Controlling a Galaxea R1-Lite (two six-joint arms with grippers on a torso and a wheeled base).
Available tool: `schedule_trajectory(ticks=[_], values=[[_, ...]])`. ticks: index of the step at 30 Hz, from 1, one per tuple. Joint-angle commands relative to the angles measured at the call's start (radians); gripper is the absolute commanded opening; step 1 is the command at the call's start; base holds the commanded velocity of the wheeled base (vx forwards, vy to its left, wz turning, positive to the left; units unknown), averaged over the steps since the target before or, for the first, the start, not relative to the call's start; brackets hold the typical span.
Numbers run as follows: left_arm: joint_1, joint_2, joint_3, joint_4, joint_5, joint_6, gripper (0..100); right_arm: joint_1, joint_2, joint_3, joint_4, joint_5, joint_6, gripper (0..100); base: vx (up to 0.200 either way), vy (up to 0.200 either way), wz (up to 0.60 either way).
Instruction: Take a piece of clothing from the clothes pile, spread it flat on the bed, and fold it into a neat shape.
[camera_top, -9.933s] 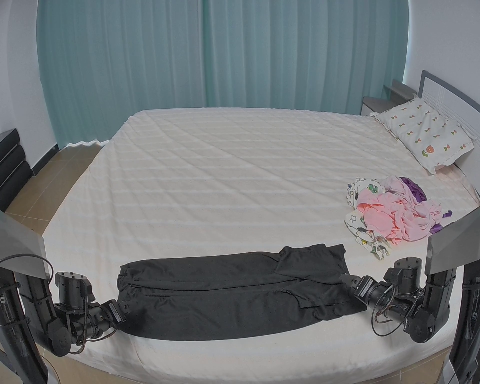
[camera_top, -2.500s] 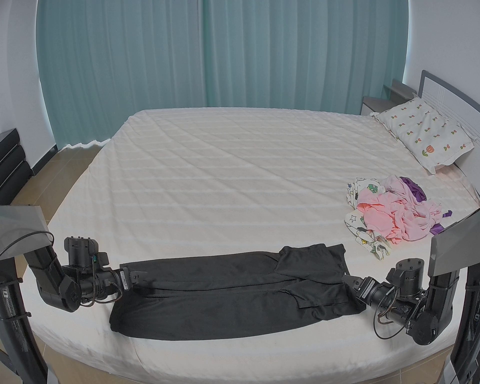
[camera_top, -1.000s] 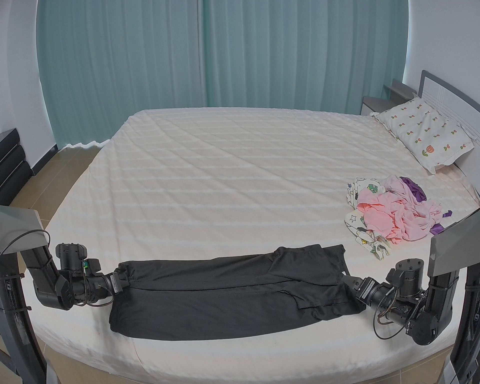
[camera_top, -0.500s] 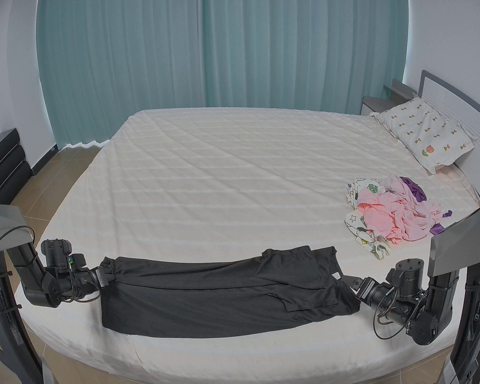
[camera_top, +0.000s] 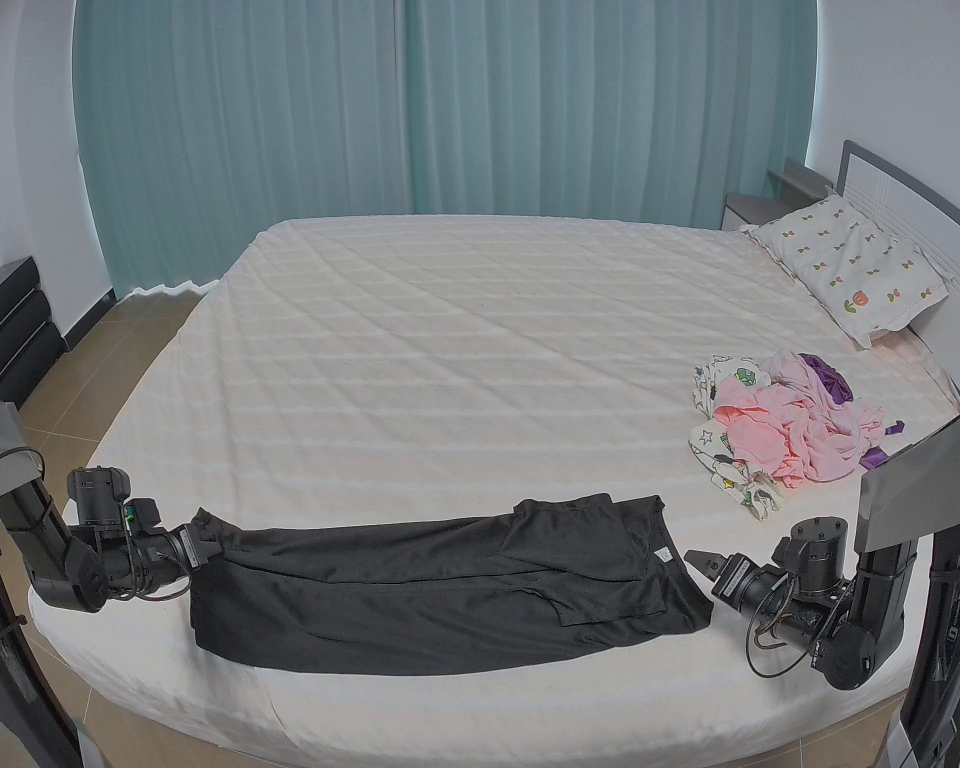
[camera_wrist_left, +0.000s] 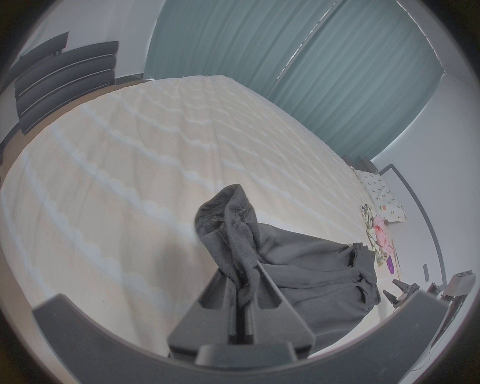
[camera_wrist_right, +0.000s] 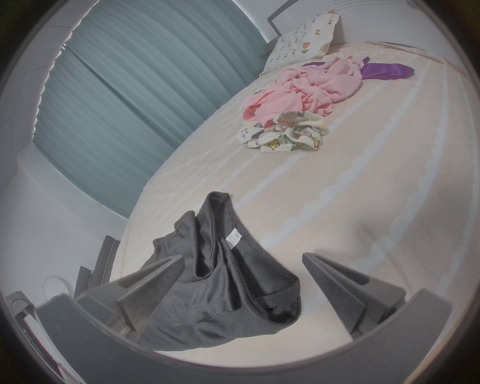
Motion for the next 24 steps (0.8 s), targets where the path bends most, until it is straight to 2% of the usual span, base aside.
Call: schedule_trajectory(ticks=[1, 6, 11, 14, 24], values=[[-0.08, -0.048, 0.005, 0.013, 0.037, -0.027, 0, 0.006, 0.002, 0.0, -0.012, 0.0, 0.0, 100, 0.0, -0.2, 0.0], [-0.22, -0.082, -0.013, 0.053, 0.163, -0.11, 0, 0.004, 0.002, 0.0, -0.012, 0.0, 0.0, 100, 0.0, -0.2, 0.0], [-0.318, -0.134, -0.024, 0.101, 0.206, -0.147, 0, 0.006, 0.002, -0.001, -0.012, 0.0, 0.0, 100, 0.0, -0.2, 0.0], [-0.39, -0.168, -0.064, 0.191, 0.278, -0.164, 0, 0.006, 0.004, -0.003, -0.012, 0.0, 0.0, 100, 0.0, -0.2, 0.0], [-0.576, -0.206, -0.205, 0.414, 0.387, -0.303, 0, 0.007, 0.004, -0.003, -0.012, 0.0, 0.0, 100, 0.0, -0.2, 0.0]])
